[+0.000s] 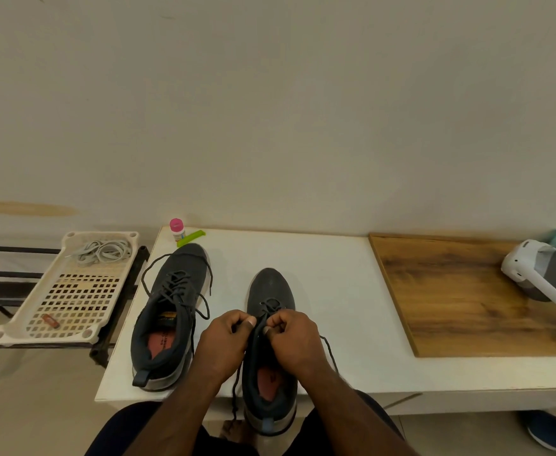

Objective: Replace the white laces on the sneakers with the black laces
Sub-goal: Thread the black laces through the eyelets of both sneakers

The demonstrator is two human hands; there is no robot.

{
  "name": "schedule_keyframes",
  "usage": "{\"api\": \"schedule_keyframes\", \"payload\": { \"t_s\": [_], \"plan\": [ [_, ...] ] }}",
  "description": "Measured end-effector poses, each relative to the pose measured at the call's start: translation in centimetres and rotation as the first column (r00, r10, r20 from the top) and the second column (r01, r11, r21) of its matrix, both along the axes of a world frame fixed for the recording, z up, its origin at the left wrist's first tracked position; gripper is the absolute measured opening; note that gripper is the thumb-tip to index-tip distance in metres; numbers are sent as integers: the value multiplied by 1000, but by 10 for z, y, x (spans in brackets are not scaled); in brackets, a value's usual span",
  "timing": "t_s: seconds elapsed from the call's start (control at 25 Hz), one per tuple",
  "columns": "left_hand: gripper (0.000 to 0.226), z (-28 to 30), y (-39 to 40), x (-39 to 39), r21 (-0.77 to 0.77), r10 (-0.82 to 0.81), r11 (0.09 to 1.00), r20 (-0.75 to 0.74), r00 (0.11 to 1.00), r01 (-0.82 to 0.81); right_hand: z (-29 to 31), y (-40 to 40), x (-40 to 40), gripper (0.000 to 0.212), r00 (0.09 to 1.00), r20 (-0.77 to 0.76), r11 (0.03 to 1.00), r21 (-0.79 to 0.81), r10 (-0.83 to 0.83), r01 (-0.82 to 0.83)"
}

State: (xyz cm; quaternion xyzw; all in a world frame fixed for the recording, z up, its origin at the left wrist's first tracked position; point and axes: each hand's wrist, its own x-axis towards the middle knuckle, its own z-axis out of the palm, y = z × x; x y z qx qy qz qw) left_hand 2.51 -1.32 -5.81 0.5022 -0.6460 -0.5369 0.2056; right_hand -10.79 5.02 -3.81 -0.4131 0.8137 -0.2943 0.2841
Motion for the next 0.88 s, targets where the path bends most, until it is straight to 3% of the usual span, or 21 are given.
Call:
{"api": "schedule_keyframes", "payload": {
  "t_s": [0.28,0.64,0.88],
  "plan": [
    [18,-1,1,2,-5,-1,1000,-21,1000,1,4,1,5,15,998,-18,997,-57,-53,52],
    [18,7,0,2,5,-29,1000,-4,1000,29,5,1,6,16,999,10,999,-12,-45,45],
    [16,10,1,2,-67,-43,997,45,998,46,3,1,7,17,998,-29,998,-29,-51,50]
  ]
}}
